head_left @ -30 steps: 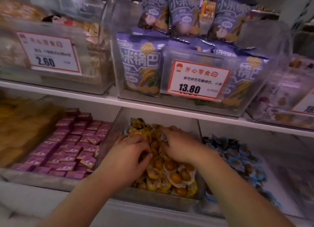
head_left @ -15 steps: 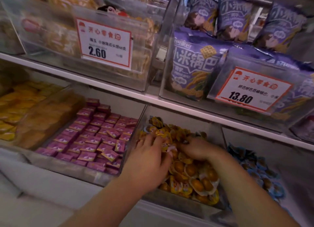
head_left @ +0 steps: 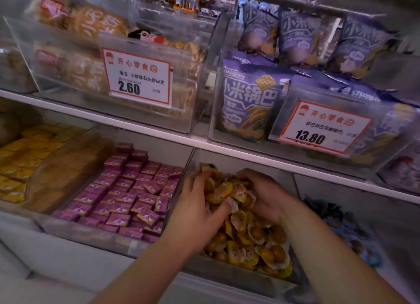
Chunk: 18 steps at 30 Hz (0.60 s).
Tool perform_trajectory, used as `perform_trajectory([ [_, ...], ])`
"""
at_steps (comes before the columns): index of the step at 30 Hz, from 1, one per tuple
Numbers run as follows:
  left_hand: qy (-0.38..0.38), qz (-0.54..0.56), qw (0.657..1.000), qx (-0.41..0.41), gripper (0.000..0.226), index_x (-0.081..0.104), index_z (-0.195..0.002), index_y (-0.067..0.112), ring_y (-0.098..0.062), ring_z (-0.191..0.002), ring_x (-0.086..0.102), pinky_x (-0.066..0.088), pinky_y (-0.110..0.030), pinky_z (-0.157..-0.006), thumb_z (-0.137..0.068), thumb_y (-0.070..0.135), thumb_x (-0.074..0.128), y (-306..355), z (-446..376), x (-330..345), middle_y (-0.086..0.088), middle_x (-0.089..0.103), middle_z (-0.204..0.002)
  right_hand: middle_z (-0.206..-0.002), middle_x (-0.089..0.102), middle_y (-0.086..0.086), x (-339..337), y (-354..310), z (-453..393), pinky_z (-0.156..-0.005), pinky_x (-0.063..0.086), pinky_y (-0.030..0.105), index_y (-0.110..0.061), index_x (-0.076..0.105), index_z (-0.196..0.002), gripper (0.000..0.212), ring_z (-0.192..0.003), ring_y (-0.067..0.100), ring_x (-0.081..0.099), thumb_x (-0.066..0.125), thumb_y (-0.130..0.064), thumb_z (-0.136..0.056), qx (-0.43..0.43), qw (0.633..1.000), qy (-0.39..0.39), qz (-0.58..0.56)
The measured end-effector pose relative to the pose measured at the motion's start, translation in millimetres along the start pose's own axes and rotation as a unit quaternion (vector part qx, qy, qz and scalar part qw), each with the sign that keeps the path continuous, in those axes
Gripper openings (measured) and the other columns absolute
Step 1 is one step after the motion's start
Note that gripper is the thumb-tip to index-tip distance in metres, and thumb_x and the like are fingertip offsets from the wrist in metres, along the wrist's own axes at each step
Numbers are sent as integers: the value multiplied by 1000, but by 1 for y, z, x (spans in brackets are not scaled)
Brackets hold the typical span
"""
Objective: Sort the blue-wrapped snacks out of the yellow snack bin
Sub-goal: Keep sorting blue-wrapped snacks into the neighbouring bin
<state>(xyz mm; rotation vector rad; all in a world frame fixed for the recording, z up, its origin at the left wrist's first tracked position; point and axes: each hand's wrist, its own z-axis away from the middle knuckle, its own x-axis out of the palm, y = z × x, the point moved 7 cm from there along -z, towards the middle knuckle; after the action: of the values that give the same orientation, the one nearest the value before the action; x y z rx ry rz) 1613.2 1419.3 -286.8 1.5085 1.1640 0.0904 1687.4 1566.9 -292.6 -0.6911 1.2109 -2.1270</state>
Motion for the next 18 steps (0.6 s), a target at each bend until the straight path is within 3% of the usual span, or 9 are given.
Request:
perform_trajectory([
  [3,13,-42,998,43,72,41,-143,31,-13,-139,35,35,-31,-113,-80,62,55,7,0,-2,6,31,-152,-112,65,28,-2,4,21,-102,45,46,6,66,-115,32,-98,33,61,53,-15,-94,-4,1000,-21,-2],
  [6,-9,-102,987,124,49,55,-133,31,-16,-139,40,33,-47,-114,-84,40,57,18,0,4,10,51,-139,-105,70,25,-11,4,38,-95,50,45,6,68,-111,32,-94,33,65,51,-16,-95,-28,999,-15,-13],
  [9,-33,-157,977,143,36,67,-116,32,-17,-133,48,27,-50,-117,-82,22,59,17,3,9,13,63,-123,-95,68,19,-24,3,46,-84,54,41,2,65,-105,24,-89,34,66,48,-13,-97,-50,997,18,-53],
  [12,-41,-181,972,147,30,71,-109,33,-15,-134,48,28,-50,-116,-88,32,51,17,7,12,14,64,-119,-108,66,24,-33,9,49,-88,53,44,5,62,-117,28,-104,41,64,49,-12,-98,-43,996,40,-74],
  [14,-30,-171,972,156,33,69,-111,34,-14,-133,48,30,-53,-114,-93,48,46,24,9,12,16,64,-119,-108,66,24,-34,10,52,-89,53,45,5,61,-120,30,-100,38,64,50,-11,-98,-43,995,37,-87],
  [18,-47,-172,972,153,56,53,-129,42,-9,-131,47,26,-48,-117,-84,74,46,38,7,20,17,59,-128,-95,68,20,-26,4,57,-87,56,45,0,64,-105,20,-89,33,66,52,-12,-97,-47,989,4,-141],
])
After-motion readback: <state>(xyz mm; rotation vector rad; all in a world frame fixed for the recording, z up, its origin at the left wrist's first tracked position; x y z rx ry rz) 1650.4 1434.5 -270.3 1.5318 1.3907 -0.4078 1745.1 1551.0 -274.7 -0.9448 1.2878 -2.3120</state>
